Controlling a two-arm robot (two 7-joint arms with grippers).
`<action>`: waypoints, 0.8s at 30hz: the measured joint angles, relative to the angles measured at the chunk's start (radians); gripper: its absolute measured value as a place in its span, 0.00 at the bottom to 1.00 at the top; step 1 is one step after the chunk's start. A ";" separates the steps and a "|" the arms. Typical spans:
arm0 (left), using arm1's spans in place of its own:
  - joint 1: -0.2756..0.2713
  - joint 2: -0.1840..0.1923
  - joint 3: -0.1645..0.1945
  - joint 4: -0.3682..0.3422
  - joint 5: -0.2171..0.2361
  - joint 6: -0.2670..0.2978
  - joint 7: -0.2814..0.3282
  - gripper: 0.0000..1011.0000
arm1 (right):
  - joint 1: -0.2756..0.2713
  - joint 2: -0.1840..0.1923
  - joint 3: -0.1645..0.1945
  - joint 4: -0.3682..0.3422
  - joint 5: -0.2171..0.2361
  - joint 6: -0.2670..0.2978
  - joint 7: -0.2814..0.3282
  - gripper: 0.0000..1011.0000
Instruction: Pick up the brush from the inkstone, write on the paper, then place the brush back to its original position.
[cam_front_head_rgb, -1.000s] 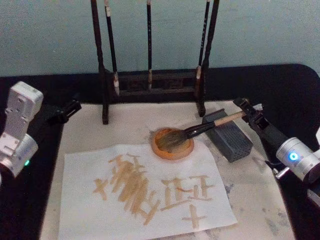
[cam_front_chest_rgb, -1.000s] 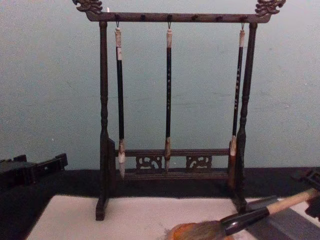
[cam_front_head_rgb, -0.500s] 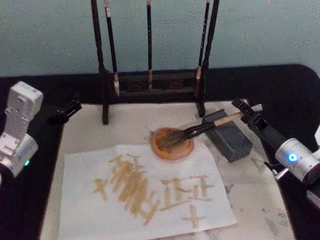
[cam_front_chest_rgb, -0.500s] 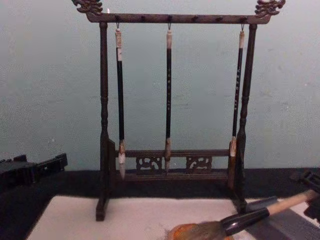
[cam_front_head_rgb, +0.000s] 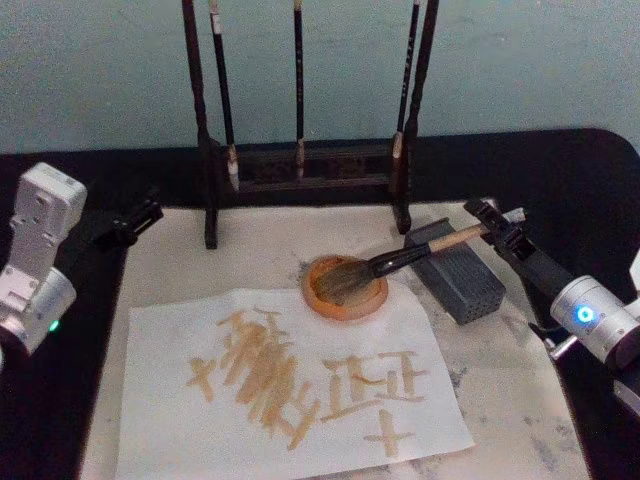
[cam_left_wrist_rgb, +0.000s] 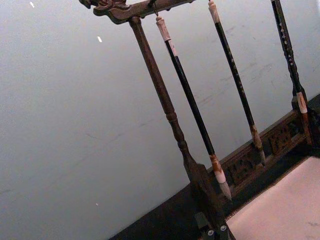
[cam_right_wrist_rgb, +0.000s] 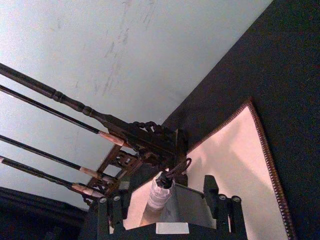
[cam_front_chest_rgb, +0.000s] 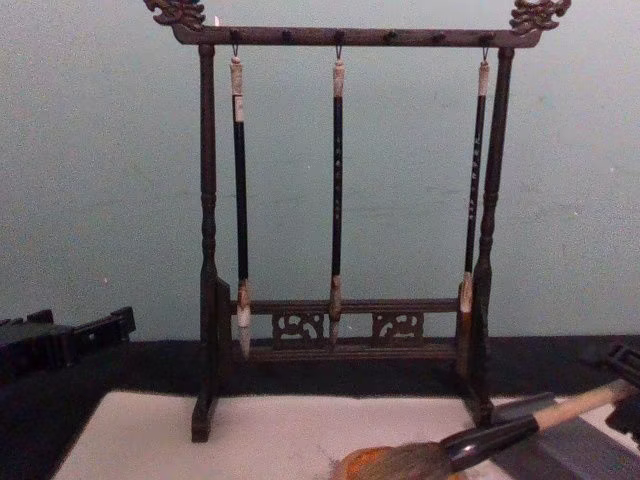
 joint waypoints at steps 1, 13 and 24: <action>0.000 0.000 0.000 0.000 0.000 0.000 0.000 0.99 | 0.000 0.000 0.000 0.000 0.000 0.000 0.000 0.92; 0.000 0.000 0.000 0.000 0.000 0.000 0.000 0.99 | -0.001 -0.001 0.001 0.001 -0.001 0.001 0.001 0.59; 0.000 0.000 0.000 0.000 0.000 0.000 0.000 0.99 | -0.001 -0.002 0.002 0.001 0.000 0.002 0.002 0.21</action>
